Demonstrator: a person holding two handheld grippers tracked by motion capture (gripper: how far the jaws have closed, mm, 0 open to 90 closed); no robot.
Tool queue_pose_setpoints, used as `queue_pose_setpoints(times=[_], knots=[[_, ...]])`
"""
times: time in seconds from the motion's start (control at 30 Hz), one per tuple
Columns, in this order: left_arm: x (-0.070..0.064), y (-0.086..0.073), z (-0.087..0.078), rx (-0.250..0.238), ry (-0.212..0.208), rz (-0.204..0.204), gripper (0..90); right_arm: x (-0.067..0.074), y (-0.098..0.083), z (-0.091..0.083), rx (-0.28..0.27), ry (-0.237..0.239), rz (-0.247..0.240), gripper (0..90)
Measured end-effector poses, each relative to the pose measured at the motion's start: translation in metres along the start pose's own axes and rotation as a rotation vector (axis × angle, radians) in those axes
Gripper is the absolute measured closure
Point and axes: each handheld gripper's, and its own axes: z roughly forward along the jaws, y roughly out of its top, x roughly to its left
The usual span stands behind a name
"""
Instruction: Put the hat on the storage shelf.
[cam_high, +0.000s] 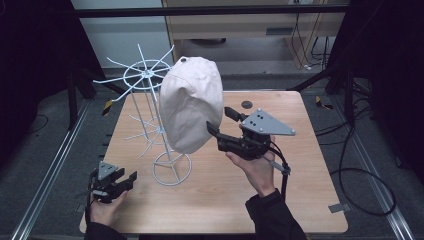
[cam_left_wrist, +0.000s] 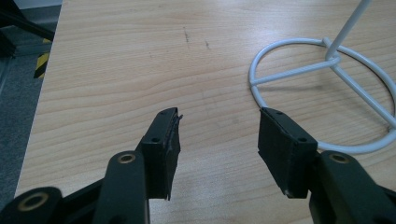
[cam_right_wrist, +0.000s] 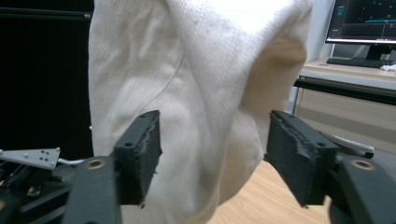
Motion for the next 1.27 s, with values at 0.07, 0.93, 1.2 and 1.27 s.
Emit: queue_pose_setpoints(times=[0.07, 0.93, 1.2, 1.27], knots=[[0.0, 0.0, 0.0, -0.001, 0.0, -0.001, 47.8, -0.002, -0.003, -0.006, 0.003, 0.001, 0.01, 29.8], [-0.001, -0.001, 0.002, -0.038, -0.016, 0.014, 36.2, -0.071, -0.127, -0.066, 0.309, -0.18, 0.138, 15.6], [0.0, -0.002, 0.005, -0.026, -0.03, 0.021, 33.7, -0.098, -0.171, -0.08, 0.431, -0.282, 0.163, 15.9], [0.0, -0.002, 0.005, -0.028, -0.036, 0.022, 33.1, -0.105, -0.182, -0.082, 0.475, -0.318, 0.166, 16.0]])
